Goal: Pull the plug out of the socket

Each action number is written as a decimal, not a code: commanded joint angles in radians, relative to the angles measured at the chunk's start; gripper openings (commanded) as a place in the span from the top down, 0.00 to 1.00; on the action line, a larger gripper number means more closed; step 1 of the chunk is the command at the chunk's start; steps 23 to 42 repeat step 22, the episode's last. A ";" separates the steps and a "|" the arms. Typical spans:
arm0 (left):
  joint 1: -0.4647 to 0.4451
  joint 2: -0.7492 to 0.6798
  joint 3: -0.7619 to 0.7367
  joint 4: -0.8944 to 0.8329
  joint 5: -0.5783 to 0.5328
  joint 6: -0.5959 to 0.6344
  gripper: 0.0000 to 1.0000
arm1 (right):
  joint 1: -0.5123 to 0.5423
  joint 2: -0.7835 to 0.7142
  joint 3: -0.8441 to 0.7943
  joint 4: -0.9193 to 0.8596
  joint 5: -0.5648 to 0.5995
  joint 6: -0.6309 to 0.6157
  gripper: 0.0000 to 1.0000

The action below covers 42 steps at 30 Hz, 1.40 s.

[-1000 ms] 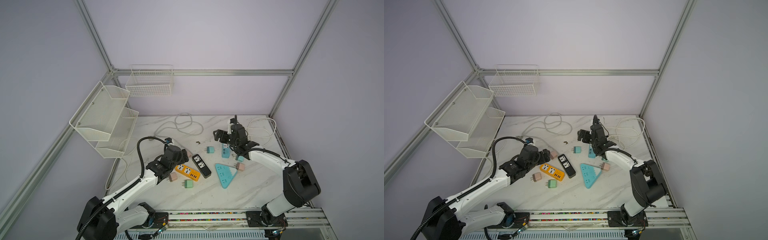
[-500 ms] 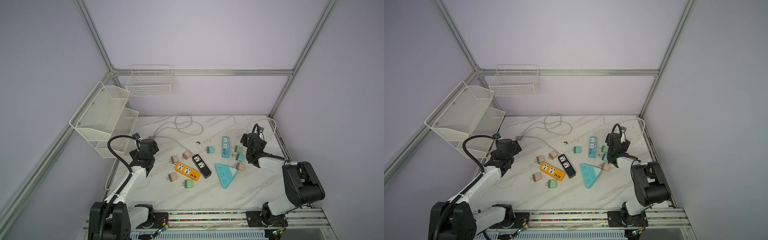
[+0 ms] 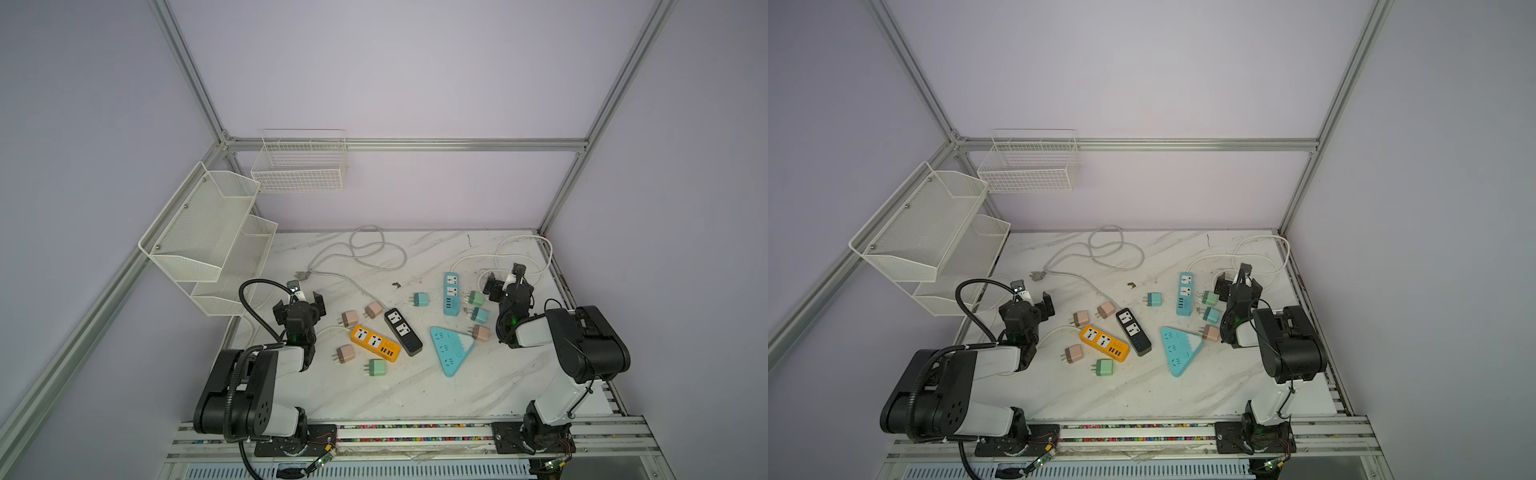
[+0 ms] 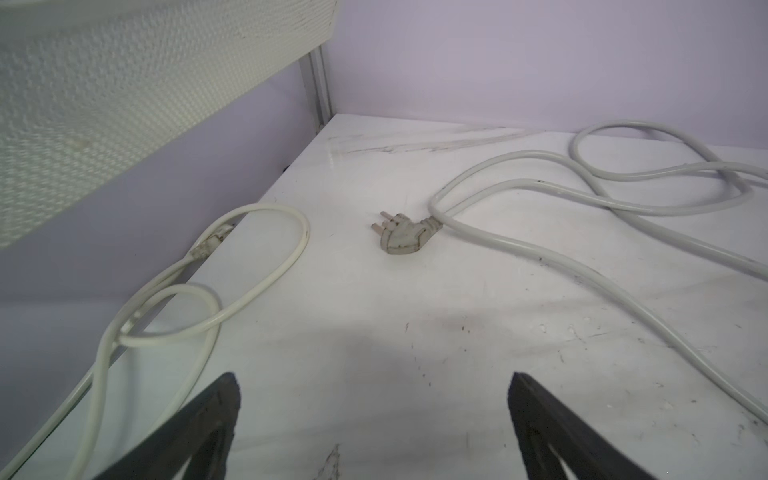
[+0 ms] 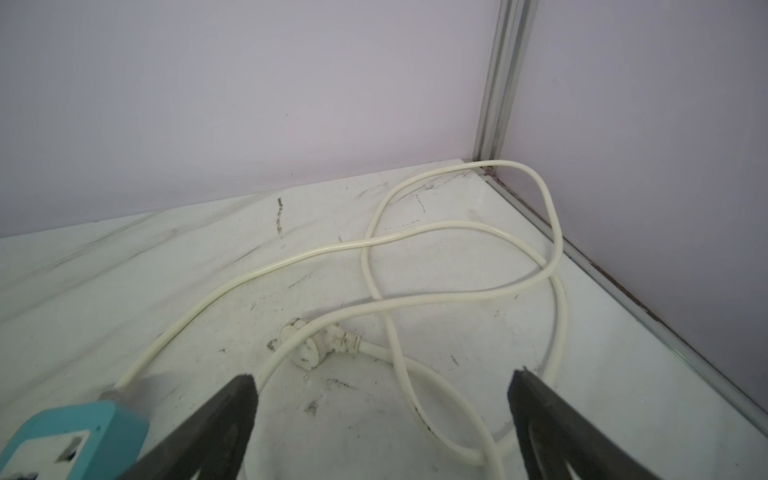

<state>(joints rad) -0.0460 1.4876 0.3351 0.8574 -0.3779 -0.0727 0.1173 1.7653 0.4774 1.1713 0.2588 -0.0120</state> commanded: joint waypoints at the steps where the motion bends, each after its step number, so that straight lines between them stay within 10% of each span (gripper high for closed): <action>1: 0.007 0.085 -0.043 0.258 0.113 0.083 0.00 | -0.016 0.019 0.006 0.129 -0.102 -0.038 0.03; 5: 0.023 0.070 0.074 0.005 0.094 0.034 0.00 | -0.022 0.016 -0.011 0.171 -0.100 -0.043 0.02; 42: 0.036 0.083 0.041 0.093 0.110 0.046 0.00 | -0.022 0.013 -0.006 0.156 -0.106 -0.042 0.03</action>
